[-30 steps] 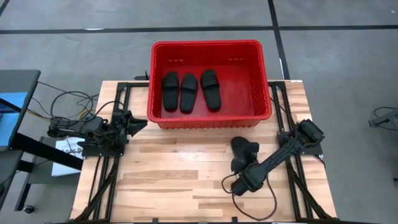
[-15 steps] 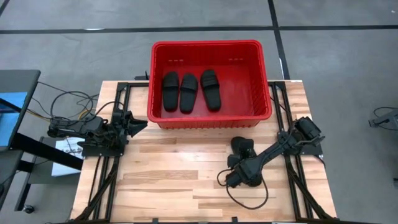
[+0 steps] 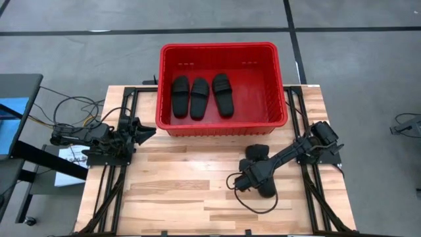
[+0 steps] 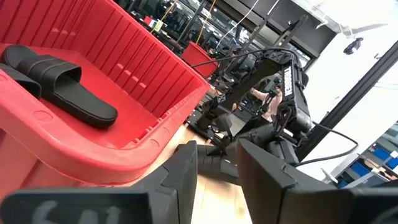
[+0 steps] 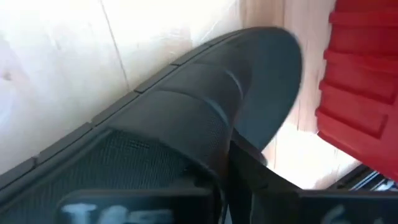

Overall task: Pick and place slides into bin
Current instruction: Put the black slipper into the red bin

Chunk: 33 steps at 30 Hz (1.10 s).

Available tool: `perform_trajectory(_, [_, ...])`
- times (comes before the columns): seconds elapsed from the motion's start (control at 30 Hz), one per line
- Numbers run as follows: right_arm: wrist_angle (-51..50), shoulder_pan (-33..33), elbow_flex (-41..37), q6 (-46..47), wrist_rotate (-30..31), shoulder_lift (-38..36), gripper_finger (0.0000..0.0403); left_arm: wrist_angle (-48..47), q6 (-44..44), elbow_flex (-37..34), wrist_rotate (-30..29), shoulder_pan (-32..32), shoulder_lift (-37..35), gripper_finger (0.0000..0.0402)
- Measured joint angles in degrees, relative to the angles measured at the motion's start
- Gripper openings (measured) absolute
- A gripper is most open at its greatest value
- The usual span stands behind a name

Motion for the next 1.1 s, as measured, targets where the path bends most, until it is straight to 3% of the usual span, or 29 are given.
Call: perform_trajectory(1.1, [-9.93, 3.85, 19.41, 0.50, 1.09, -0.01, 0.0000, -0.09, 0.15, 0.00, -0.02, 0.00, 0.00, 0.0103])
